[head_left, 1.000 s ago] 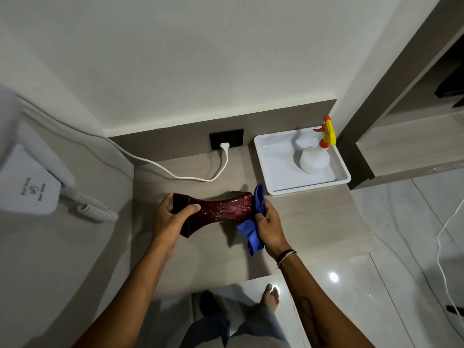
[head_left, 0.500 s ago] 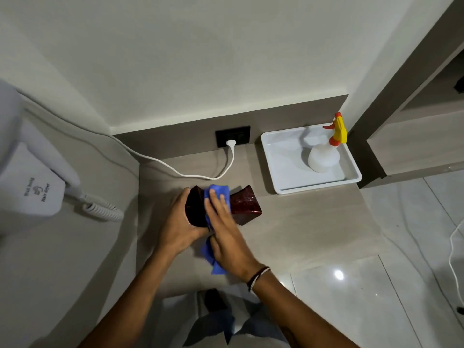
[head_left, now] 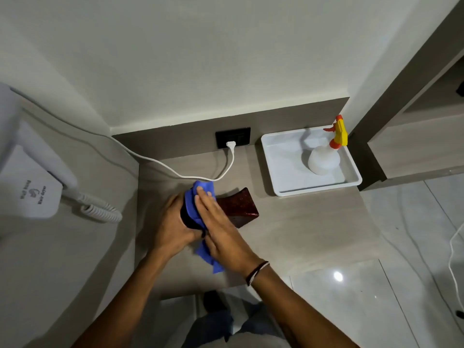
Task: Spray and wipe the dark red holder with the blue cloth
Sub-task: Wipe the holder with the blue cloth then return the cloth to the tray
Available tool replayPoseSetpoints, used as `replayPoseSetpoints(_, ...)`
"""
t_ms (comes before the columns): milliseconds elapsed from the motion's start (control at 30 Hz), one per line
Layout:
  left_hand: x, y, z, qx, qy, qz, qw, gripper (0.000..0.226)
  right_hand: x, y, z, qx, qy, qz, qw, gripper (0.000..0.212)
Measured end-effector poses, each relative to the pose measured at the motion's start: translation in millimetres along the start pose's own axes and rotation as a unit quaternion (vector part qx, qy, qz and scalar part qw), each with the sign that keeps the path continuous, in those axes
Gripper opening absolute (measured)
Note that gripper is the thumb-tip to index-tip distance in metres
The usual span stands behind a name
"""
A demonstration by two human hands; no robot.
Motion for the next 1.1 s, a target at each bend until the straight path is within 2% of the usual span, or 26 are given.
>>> replayPoseSetpoints(67,3.9,-5.7,-4.5,0.015,0.001,0.038,0.999,0.100,17.8,37.1,-5.4,-0.046,-0.006,-0.065,0.997,0.089)
replayPoseSetpoints(133,2.3,-8.3,-8.1,0.030,-0.006,0.058,0.998,0.111,41.6,73.8,-12.5,-0.130,0.005,-0.164,0.978,0.088)
replayPoseSetpoints(200,-1.1,-6.9,-6.2,0.024,-0.013,0.061,0.998,0.114,47.7,72.1,-12.5,-0.174,0.016,-0.138,0.975,0.089)
replayPoseSetpoints(267,-2.7,-5.2,-1.4,0.022,-0.015,0.063,0.998,0.112,27.7,35.8,-4.9,-0.102,0.019,-0.059,0.993,0.091)
replayPoseSetpoints(333,-3.3,-0.1,1.7,0.007,-0.011,0.054,0.998,0.098,1.9,-2.2,-3.1,-0.021,0.018,-0.021,0.999,0.096)
replayPoseSetpoints(400,-1.5,1.8,-0.2,-0.015,-0.001,0.039,0.999,0.087,-6.6,-6.3,-4.2,0.020,0.012,-0.022,0.999,0.103)
replayPoseSetpoints(433,-0.1,0.0,-2.4,-0.018,0.003,0.034,0.999,0.089,-1.0,5.5,-4.5,0.029,0.007,-0.053,0.998,0.106)
replayPoseSetpoints(467,0.8,-3.7,-4.3,-0.013,0.009,0.035,0.999,0.096,6.7,23.6,-7.1,0.021,0.000,-0.111,0.994,0.107)
replayPoseSetpoints(533,1.0,-13.7,-5.9,0.013,0.005,0.050,0.999,0.109,28.2,65.1,-14.2,-0.051,-0.005,-0.235,0.971,0.096)
replayPoseSetpoints(567,-0.2,-16.1,-6.4,0.020,0.000,0.050,0.999,0.108,41.6,81.6,-17.3,-0.098,0.008,-0.232,0.968,0.092)
replayPoseSetpoints(600,-2.2,-17.2,-5.8,0.025,-0.001,0.039,0.999,0.102,53.3,93.3,-19.3,-0.144,0.026,-0.186,0.972,0.092)
replayPoseSetpoints(667,-4.6,-21.6,-3.6,0.067,0.004,-0.006,0.998,0.083,72.1,105.7,-21.4,-0.238,0.074,-0.002,0.968,0.086)
replayPoseSetpoints(733,-4.6,-23.3,-3.2,0.131,0.017,-0.056,0.990,0.074,78.7,112.1,-20.1,-0.291,0.115,0.179,0.933,0.075)
replayPoseSetpoints(800,-1.9,-21.9,-2.9,0.186,0.041,-0.081,0.978,0.085,74.1,114.4,-17.0,-0.322,0.115,0.274,0.899,0.070)
replayPoseSetpoints(867,3.4,-15.3,1.5,0.190,0.029,-0.038,0.981,0.104,70.4,115.8,-13.0,-0.341,0.120,0.319,0.876,0.069)
replayPoseSetpoints(967,1.9,-5.9,5.8,0.160,-0.066,-0.004,0.985,0.123,70.6,112.2,-6.6,-0.355,0.134,0.349,0.857,0.065)
replayPoseSetpoints(1033,-1.8,-0.5,4.2,0.130,-0.124,-0.002,0.984,0.140,70.8,111.2,-1.4,-0.348,0.143,0.342,0.861,0.063)
replayPoseSetpoints(1100,-7.4,2.4,0.7,0.094,-0.162,0.048,0.981,0.162,71.7,109.6,1.0,-0.340,0.145,0.308,0.877,0.061)
Point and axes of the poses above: each hand's wrist, its own z-axis towards the middle knuckle, its own x-axis out of the back of the hand, y = z × x, the point moved 5 cm from there along z, towards the middle knuckle, and after that the axes turned 7 degrees about -x, right-handed, at the moved point
